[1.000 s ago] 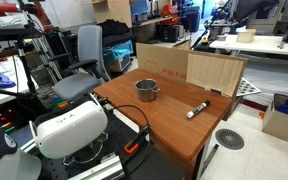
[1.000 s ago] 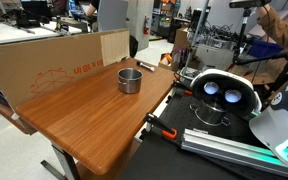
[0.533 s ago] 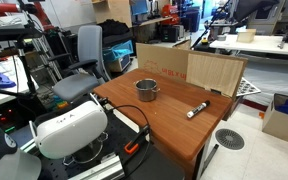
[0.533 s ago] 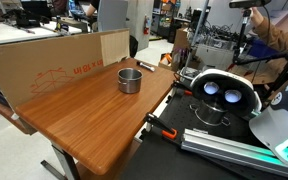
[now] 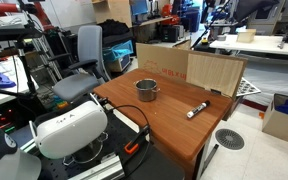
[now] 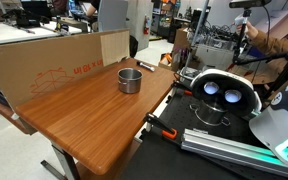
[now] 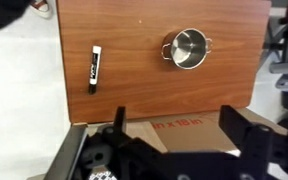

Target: Put the marker in the pot

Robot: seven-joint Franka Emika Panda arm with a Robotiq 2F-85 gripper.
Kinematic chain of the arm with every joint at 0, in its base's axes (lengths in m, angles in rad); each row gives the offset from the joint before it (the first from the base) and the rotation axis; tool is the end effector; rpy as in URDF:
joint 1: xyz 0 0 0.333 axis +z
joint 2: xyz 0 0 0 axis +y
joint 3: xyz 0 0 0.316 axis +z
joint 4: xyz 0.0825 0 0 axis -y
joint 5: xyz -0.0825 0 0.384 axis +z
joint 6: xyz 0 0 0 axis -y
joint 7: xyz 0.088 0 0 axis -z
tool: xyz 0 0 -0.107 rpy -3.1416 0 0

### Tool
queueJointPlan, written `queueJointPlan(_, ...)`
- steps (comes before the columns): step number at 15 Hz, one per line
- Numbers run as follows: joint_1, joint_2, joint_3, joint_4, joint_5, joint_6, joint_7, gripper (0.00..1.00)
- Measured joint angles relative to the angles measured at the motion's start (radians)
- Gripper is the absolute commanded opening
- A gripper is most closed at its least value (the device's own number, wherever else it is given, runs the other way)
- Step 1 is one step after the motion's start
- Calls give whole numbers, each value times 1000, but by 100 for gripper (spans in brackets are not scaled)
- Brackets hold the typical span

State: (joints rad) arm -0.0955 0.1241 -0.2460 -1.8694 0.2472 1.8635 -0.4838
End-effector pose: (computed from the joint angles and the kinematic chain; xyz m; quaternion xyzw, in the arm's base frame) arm 0.5533 -0.1721 0.4402 -0.9926 -0.0276 0.0165 0.1170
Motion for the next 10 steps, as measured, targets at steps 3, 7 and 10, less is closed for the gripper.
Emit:
queueJointPlan(3, -29, 96, 12, 60, 1, 2, 0, 100)
queueJointPlan(7, -69, 206, 35, 130, 1, 25, 2, 100)
queueJointPlan(10, -96, 279, 55, 178, 1, 61, 15, 100)
